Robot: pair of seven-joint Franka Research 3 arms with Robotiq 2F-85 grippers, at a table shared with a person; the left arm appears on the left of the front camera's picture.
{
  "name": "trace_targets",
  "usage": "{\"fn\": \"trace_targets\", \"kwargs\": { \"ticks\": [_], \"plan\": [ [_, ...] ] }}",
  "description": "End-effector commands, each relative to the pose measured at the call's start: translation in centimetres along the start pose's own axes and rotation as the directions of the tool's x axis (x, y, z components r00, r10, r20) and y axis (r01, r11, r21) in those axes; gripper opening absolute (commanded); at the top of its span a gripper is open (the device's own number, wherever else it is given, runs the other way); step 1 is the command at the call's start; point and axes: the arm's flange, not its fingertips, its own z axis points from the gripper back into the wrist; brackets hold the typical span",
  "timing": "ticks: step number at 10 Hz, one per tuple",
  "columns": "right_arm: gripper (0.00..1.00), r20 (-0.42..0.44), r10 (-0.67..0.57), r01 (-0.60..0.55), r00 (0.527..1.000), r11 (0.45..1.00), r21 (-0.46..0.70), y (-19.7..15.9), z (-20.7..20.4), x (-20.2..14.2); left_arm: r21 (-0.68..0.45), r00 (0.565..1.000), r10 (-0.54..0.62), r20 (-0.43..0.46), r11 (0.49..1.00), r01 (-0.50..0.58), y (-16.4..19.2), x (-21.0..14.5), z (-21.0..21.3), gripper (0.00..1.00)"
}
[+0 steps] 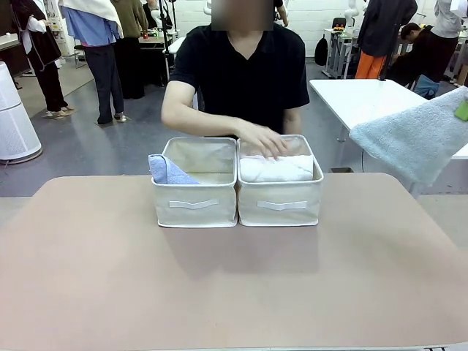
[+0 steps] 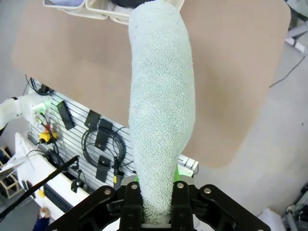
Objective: Sort the towels based on their folding style.
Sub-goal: Pick up another triangle-folded towel from the table and place it in the left Fabric basket.
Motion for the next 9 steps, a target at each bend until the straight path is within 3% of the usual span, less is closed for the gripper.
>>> {"fn": "trace_targets", "kwargs": {
  "ticks": [1, 3, 4, 5, 7, 9],
  "plan": [
    [0.07, 0.0, -0.005, 0.005, 1.0, 1.0, -0.005, 0.1, -0.1, -0.2, 0.018, 1.0, -0.004, 0.009, 1.0, 0.004, -0.2, -0.1, -0.2, 1.0],
    [0.07, 0.0, -0.005, 0.005, 1.0, 1.0, -0.005, 0.1, -0.1, -0.2, 0.018, 1.0, -0.004, 0.009, 1.0, 0.004, -0.2, -0.1, -0.2, 1.0],
    [0.2, 0.0, 0.0, 0.0, 1.0, 1.0, 0.0, 0.0, 0.0, 0.0, 0.018, 1.0, -0.004, 0.009, 1.0, 0.004, -0.2, -0.1, -0.2, 1.0],
    [0.2, 0.015, 0.167, -0.165, 0.986, 0.984, -0.068, 1.1, 0.9, 1.0, 0.018, 1.0, -0.004, 0.009, 1.0, 0.004, -0.2, -0.1, -0.2, 1.0],
    [0.2, -0.009, 0.287, -0.285, 0.958, 0.949, -0.137, 5.5, 3.6, 6.4, 0.018, 1.0, -0.004, 0.009, 1.0, 0.004, -0.2, -0.1, -0.2, 1.0],
    [0.2, -0.022, 0.289, -0.29, 0.957, 0.953, -0.085, 10.5, 5.6, 13.3, 0.018, 1.0, -0.004, 0.009, 1.0, 0.004, -0.2, -0.1, -0.2, 1.0]
  ]
}}
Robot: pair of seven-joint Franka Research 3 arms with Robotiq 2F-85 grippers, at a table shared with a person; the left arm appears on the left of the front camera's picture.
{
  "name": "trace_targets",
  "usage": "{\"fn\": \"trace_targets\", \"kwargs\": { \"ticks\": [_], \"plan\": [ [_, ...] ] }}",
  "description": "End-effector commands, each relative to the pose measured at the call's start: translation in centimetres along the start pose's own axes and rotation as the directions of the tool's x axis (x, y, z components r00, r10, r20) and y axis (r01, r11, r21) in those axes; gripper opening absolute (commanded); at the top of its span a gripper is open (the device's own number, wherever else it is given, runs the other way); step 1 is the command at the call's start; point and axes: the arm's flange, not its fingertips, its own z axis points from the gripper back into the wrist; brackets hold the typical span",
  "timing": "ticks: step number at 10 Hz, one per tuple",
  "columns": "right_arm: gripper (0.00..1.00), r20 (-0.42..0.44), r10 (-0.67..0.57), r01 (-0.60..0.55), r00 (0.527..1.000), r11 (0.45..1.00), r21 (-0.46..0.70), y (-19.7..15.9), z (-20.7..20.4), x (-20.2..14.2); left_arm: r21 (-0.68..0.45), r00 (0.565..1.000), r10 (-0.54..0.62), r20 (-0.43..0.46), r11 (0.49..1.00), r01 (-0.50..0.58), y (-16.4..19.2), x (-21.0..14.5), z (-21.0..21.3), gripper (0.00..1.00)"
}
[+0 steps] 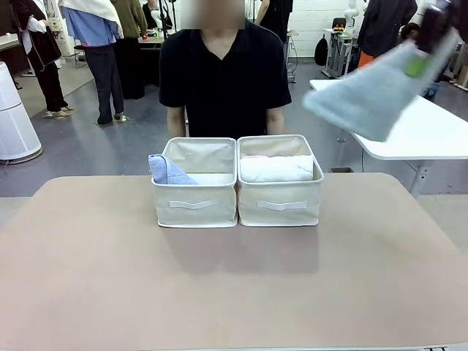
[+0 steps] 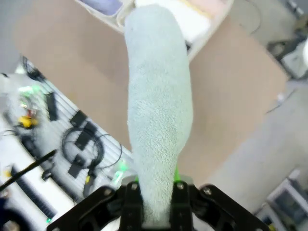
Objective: Sort the towels based on their folding style.
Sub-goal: Pick up another triangle-folded towel from the table and place it in the left Fabric basket.
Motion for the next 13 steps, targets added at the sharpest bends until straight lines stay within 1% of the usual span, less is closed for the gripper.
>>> {"fn": "trace_targets", "kwargs": {
  "ticks": [1, 2, 3, 5, 6, 7, 8, 9, 10, 11, 13],
  "plan": [
    [0.2, -0.052, -0.008, 0.009, 0.999, 1.0, 0.013, 0.6, 2.1, 7.8, 0.018, 1.0, -0.003, 0.009, 1.0, 0.003, -0.2, -0.1, -0.2, 1.0],
    [0.2, -0.078, 0.021, -0.021, 0.997, 1.0, 0.01, 2.1, 1.0, 11.0, 0.018, 1.0, -0.003, 0.009, 1.0, 0.003, -0.2, -0.1, -0.2, 1.0],
    [0.2, -0.106, 0.047, -0.051, 0.993, 0.998, -0.034, 3.8, -1.7, 14.1, 0.018, 1.0, -0.003, 0.009, 1.0, 0.003, -0.2, -0.1, -0.2, 1.0],
    [0.2, -0.105, 0.111, -0.122, 0.988, 0.987, -0.108, 6.7, -5.7, 17.8, 0.018, 1.0, -0.003, 0.009, 1.0, 0.003, -0.2, -0.1, -0.2, 1.0],
    [0.2, -0.123, 0.125, -0.141, 0.984, 0.98, -0.138, 8.4, -7.2, 18.9, 0.018, 1.0, -0.003, 0.009, 1.0, 0.003, -0.2, -0.1, -0.2, 1.0],
    [0.2, -0.138, 0.151, -0.173, 0.979, 0.97, -0.169, 10.1, -8.4, 19.7, 0.018, 1.0, -0.003, 0.009, 1.0, 0.003, -0.2, -0.1, -0.2, 1.0],
    [0.2, -0.13, 0.165, -0.188, 0.978, 0.965, -0.181, 10.9, -8.7, 20.1, 0.018, 1.0, -0.003, 0.009, 1.0, 0.003, -0.2, -0.1, -0.2, 1.0],
    [0.2, -0.107, 0.165, -0.185, 0.98, 0.961, -0.205, 11.4, -9.3, 20.1, 0.018, 1.0, -0.003, 0.009, 1.0, 0.003, -0.2, -0.1, -0.2, 1.0],
    [0.2, -0.076, 0.136, -0.149, 0.988, 0.97, -0.19, 10.9, -9.4, 19.0, 0.018, 1.0, -0.003, 0.009, 1.0, 0.003, -0.2, -0.1, -0.2, 1.0],
    [0.2, -0.137, 0.191, -0.212, 0.972, 0.964, -0.157, 11.5, -9.9, 19.7, 0.018, 1.0, -0.003, 0.009, 1.0, 0.003, -0.2, -0.1, -0.2, 1.0],
    [0.2, -0.137, 0.191, -0.212, 0.972, 0.964, -0.157, 11.5, -9.9, 19.7, 0.018, 1.0, -0.003, 0.009, 1.0, 0.003, -0.2, -0.1, -0.2, 1.0]
  ]
}}
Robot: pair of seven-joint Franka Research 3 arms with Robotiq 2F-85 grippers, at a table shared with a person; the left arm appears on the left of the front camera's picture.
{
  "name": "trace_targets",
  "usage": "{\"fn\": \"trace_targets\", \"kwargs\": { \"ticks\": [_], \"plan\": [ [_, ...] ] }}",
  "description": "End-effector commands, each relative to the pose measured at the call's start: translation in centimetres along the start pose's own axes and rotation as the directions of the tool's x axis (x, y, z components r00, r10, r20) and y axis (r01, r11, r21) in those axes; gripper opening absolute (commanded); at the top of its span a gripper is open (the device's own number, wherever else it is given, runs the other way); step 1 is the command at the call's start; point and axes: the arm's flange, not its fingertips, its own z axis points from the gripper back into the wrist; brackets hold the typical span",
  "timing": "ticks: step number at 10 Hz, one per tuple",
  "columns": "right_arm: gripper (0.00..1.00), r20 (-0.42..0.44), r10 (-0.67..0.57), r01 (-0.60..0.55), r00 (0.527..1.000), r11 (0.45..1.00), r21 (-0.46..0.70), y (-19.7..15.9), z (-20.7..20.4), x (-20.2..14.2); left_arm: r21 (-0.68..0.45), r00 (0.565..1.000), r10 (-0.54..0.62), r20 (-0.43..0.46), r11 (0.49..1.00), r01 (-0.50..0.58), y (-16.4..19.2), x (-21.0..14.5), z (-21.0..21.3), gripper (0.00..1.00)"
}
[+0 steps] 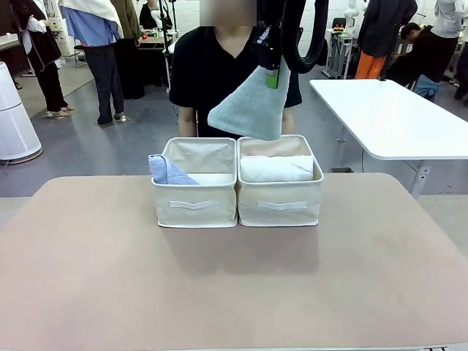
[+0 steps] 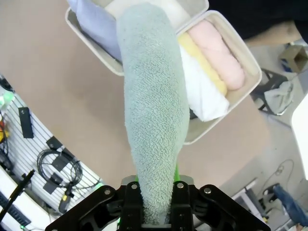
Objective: Sort the towels based on their folding style.
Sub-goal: Pick up another triangle-folded towel from the table and place it in the left Fabric basket.
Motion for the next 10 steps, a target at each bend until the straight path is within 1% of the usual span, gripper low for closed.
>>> {"fn": "trace_targets", "kwargs": {
  "ticks": [1, 4, 6, 8, 10],
  "plan": [
    [0.2, -0.007, 0.009, -0.009, 1.0, 1.0, 0.006, 0.0, 0.1, -0.1, 0.018, 1.0, -0.004, 0.009, 1.0, 0.004, -0.2, -0.1, -0.3, 1.0],
    [0.2, -0.003, 0.0, 0.0, 1.0, 1.0, 0.001, 0.0, -0.1, 0.0, 0.018, 1.0, -0.004, 0.009, 1.0, 0.004, -0.2, -0.1, -0.3, 1.0],
    [0.2, 0.048, 0.132, -0.13, 0.99, 0.991, -0.03, 0.5, -1.3, 2.8, 0.018, 1.0, -0.004, 0.009, 1.0, 0.004, -0.2, -0.1, -0.3, 1.0],
    [0.2, 0.106, 0.197, -0.191, 0.975, 0.979, -0.07, 1.3, -2.0, 5.7, 0.018, 1.0, -0.004, 0.009, 1.0, 0.004, -0.2, -0.1, -0.3, 1.0],
    [0.2, 0.09, 0.287, -0.275, 0.954, 0.953, -0.126, 2.1, -2.7, 8.4, 0.018, 1.0, -0.004, 0.009, 1.0, 0.004, -0.2, -0.1, -0.3, 1.0]
  ]
}}
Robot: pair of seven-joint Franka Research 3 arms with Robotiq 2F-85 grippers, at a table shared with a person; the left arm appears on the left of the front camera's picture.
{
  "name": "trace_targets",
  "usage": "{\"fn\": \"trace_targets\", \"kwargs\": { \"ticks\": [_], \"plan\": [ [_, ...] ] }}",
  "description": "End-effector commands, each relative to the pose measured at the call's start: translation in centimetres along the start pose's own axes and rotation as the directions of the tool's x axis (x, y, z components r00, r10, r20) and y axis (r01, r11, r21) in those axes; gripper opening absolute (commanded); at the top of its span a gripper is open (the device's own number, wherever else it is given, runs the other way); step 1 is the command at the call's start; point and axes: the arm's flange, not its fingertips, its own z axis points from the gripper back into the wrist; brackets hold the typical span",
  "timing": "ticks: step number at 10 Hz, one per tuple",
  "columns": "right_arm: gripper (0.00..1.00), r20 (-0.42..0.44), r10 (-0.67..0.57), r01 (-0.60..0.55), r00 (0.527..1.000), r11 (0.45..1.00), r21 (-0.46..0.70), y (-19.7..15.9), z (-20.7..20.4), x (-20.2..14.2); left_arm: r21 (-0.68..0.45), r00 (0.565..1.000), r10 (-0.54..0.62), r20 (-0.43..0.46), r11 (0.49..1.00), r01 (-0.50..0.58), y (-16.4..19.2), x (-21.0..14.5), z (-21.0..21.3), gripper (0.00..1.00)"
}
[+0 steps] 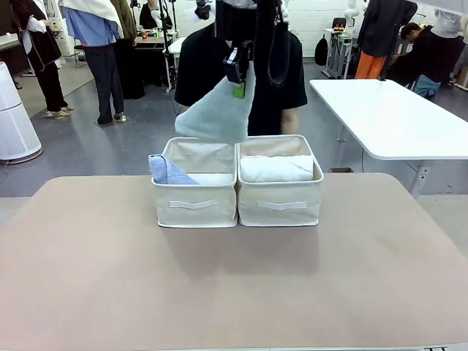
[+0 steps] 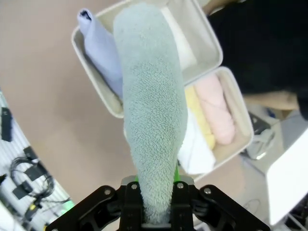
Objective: Sort the towels based on their folding style.
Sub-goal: Pick up another triangle-folded towel from the table and place it in the left Fabric basket.
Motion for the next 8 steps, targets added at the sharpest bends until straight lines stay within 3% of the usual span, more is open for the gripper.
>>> {"fn": "trace_targets", "kwargs": {
  "ticks": [1, 3, 5, 8],
  "plan": [
    [0.2, -0.006, 0.09, -0.09, 0.996, 0.994, -0.067, -0.8, 0.6, 2.9, 0.018, 1.0, -0.004, 0.009, 1.0, 0.004, -0.2, -0.1, -0.3, 1.0],
    [0.2, -0.02, 0.162, -0.163, 0.987, 0.983, -0.086, -1.2, -0.6, 5.2, 0.018, 1.0, -0.004, 0.009, 1.0, 0.004, -0.2, -0.1, -0.3, 1.0],
    [0.2, -0.016, 0.229, -0.23, 0.973, 0.973, -0.028, -1.1, -2.5, 6.6, 0.018, 1.0, -0.004, 0.009, 1.0, 0.004, -0.2, -0.1, -0.3, 1.0],
    [0.2, -0.065, 0.255, -0.254, 0.965, 0.967, 0.023, -1.3, -6.0, 7.3, 0.018, 1.0, -0.004, 0.009, 1.0, 0.004, -0.2, -0.1, -0.3, 1.0]
  ]
}}
